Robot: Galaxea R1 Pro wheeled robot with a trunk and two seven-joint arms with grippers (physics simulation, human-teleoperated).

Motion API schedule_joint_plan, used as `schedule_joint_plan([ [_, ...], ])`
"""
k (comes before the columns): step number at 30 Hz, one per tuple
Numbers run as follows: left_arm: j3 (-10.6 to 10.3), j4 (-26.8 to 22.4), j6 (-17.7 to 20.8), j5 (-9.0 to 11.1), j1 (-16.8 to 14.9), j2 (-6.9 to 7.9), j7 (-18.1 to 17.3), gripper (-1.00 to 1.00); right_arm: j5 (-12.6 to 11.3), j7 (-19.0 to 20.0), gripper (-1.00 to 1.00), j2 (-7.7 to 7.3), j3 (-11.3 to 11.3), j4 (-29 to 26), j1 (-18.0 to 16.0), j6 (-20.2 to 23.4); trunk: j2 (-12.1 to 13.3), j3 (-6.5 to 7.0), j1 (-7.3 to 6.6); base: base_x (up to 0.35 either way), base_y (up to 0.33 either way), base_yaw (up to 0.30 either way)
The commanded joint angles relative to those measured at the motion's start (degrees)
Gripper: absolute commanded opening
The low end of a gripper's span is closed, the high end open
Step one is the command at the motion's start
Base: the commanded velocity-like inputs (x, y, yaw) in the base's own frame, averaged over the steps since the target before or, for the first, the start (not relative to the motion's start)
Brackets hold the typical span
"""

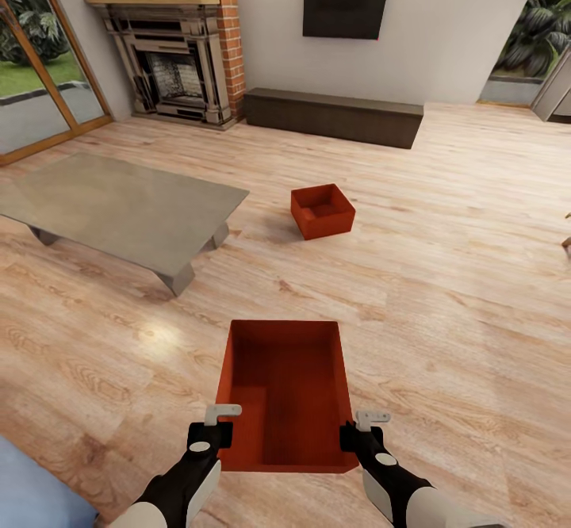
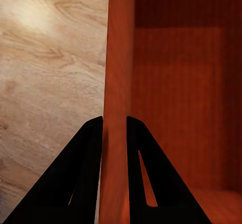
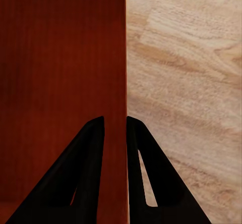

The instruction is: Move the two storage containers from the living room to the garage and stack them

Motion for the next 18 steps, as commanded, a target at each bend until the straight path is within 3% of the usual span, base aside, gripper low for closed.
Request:
schedule_joint_plan([
  [1,0.02,-0.14,0.36,4.66,-0.05,0.04,0.66,-1.00,-0.30,0.01,-1.00,0.00,-0.45,-0.09,-0.02,-0.21,0.39,0.15,-0.23,0.000,0.000,0.000],
  [13,0.02,-0.33,0.13,4.63,-0.05,0.12,0.66,-1.00,-0.38,0.01,-1.00,0.00,-0.44,-0.09,-0.01,-0.21,5.21,2.31,-2.86,0.000,0.000,0.000],
  [18,0.02,-0.44,0.10,4.64,-0.05,0.13,0.68,-1.00,-0.35,0.01,-1.00,0.00,-0.45,-0.09,0.00,-0.21,5.21,2.31,-2.86,0.000,0.000,0.000],
])
